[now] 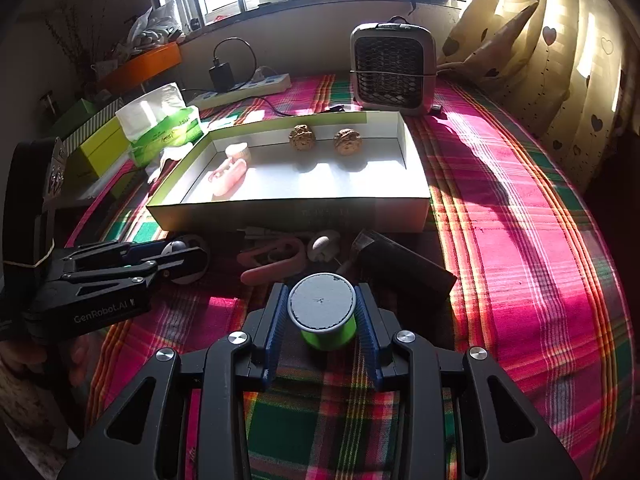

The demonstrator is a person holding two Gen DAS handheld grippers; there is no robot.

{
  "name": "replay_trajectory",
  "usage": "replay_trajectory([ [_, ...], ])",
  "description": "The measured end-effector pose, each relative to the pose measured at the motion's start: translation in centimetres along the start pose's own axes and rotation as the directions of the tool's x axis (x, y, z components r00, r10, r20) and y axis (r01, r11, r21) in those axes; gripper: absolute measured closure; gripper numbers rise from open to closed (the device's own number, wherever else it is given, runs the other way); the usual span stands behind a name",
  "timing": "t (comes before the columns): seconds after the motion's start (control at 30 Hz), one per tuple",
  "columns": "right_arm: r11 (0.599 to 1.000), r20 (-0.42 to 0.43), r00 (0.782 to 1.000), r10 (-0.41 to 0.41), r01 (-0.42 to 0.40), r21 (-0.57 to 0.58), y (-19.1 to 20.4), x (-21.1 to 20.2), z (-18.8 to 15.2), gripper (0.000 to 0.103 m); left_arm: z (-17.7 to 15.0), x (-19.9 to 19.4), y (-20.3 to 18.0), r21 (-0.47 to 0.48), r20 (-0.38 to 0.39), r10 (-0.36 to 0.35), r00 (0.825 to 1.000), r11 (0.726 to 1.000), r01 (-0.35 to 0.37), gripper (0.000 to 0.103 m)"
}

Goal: Organize objects
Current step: 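Grasp the grey-lidded green cup with the right tool while the left tool approaches the white knobbed object, then grasp the white round object by its grey knob with the left tool while the right tool lifts the cup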

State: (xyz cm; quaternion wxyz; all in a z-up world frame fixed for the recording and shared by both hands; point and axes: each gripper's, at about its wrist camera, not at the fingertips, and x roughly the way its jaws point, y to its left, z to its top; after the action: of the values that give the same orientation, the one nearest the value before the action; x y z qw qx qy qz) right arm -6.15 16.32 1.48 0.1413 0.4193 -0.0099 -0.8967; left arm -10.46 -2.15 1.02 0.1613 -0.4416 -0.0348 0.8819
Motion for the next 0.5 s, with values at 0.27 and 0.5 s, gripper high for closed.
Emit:
replay_trajectory([
  [0.27, 0.999, -0.006, 1.000, 0.029, -0.029, 0.015, -0.4, 0.8, -0.4, 0.068, 0.0, 0.1, -0.4, 0.027, -0.002, 0.021, 1.000, 0.999, -0.020, 0.068],
  [0.5, 1.000, -0.012, 1.000, 0.013, -0.013, -0.004, -0.6, 1.7, -0.6, 0.059, -0.2, 0.2, -1.5, 0.075, 0.009, 0.069, 0.998, 0.995, -0.070, 0.063],
])
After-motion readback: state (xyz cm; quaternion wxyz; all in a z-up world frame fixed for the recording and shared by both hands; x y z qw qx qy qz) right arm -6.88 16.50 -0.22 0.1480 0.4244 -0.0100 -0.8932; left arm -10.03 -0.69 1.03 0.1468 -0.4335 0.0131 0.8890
